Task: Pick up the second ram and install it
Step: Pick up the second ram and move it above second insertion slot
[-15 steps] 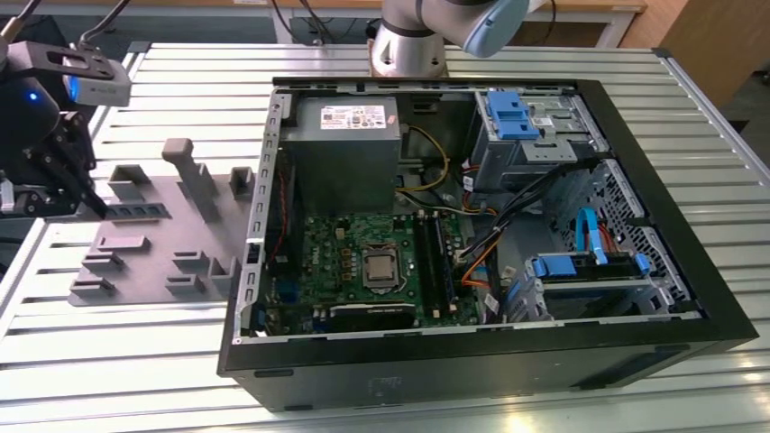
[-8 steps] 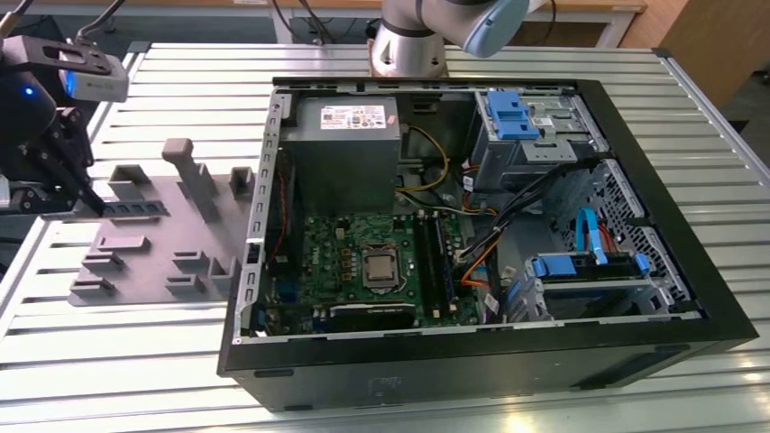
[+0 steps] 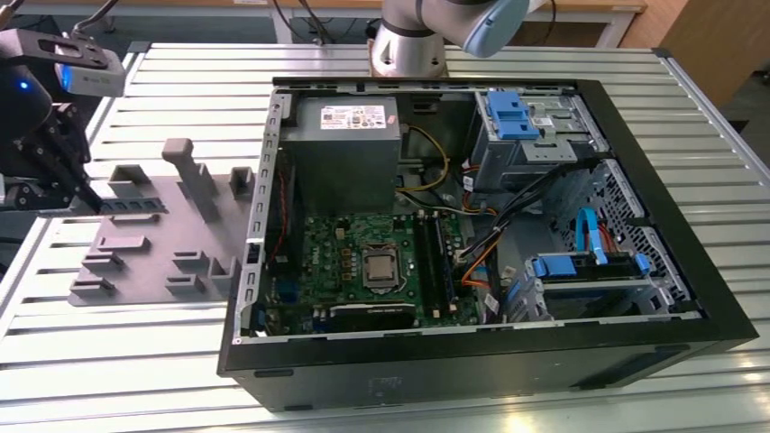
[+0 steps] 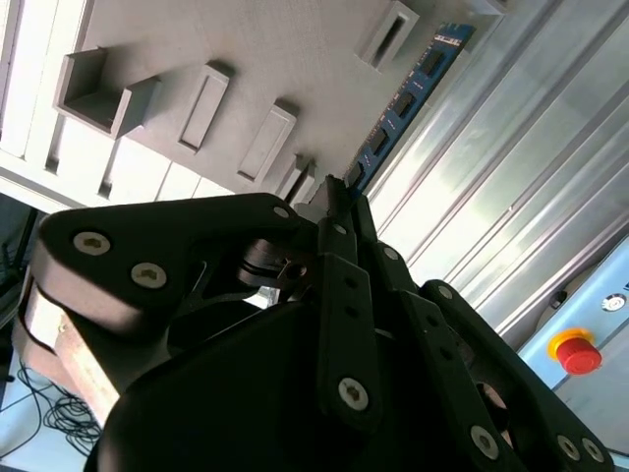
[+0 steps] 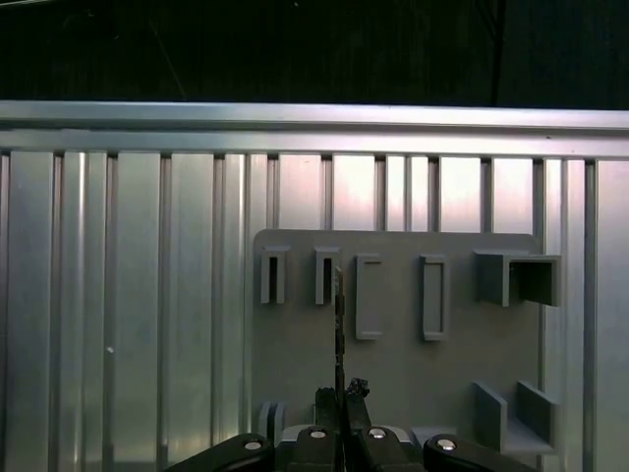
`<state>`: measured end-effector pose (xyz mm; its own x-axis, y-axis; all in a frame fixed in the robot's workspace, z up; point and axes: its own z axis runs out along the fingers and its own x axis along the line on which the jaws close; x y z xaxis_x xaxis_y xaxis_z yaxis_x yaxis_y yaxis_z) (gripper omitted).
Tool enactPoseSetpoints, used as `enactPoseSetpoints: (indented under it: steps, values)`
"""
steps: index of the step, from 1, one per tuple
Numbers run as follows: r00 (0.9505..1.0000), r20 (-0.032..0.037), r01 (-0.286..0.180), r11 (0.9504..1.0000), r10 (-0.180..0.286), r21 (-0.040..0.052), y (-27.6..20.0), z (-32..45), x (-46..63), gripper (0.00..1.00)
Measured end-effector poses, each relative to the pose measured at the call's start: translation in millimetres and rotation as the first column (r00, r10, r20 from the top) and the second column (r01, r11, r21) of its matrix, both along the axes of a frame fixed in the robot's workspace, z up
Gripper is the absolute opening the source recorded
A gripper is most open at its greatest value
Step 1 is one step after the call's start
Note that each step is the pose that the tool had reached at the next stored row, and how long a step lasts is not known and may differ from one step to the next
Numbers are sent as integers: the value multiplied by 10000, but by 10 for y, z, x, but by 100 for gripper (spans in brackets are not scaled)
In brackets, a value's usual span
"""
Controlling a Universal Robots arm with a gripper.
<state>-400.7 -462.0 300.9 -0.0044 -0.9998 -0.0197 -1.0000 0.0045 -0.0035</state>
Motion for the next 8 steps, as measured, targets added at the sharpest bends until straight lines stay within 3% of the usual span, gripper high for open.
enactPoseSetpoints:
  steps: [8]
  values:
    - [10000,0,0,10000,0,0,0,38,0,14]
